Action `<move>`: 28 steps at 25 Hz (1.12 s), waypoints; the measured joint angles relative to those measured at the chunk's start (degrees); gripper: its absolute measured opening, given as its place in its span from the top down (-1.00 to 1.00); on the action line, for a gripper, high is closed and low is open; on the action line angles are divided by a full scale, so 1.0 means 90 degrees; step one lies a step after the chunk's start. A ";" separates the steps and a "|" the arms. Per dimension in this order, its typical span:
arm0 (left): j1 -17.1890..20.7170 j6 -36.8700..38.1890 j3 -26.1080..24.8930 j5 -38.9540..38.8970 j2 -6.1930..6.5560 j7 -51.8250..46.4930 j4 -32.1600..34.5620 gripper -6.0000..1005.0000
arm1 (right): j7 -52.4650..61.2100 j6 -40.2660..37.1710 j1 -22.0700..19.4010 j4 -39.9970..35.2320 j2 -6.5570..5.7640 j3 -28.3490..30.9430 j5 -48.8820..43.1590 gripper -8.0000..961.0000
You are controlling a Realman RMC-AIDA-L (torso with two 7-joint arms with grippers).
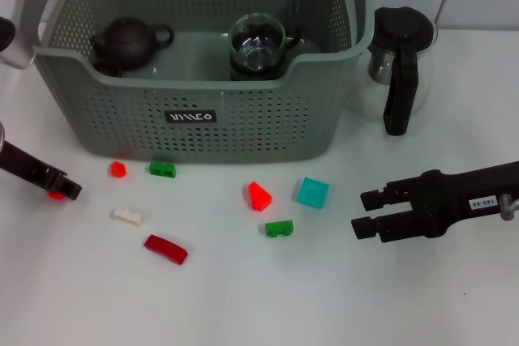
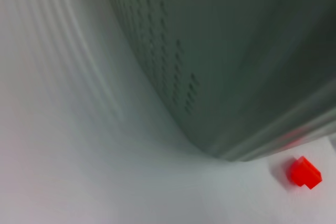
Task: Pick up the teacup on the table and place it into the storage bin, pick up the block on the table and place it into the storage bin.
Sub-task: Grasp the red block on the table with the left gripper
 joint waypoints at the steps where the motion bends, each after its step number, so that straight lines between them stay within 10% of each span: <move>1: 0.0000 -0.0007 0.0001 0.0000 0.0000 0.0000 -0.0016 -0.16 | 0.0000 0.0000 0.0000 0.0000 0.0000 0.0000 0.0000 -0.48; 28: -0.0009 0.0588 -0.0066 -0.0017 0.0018 0.0006 0.0359 0.60 | 0.0055 0.0001 0.0040 0.0000 -0.0008 0.0000 0.0000 -0.48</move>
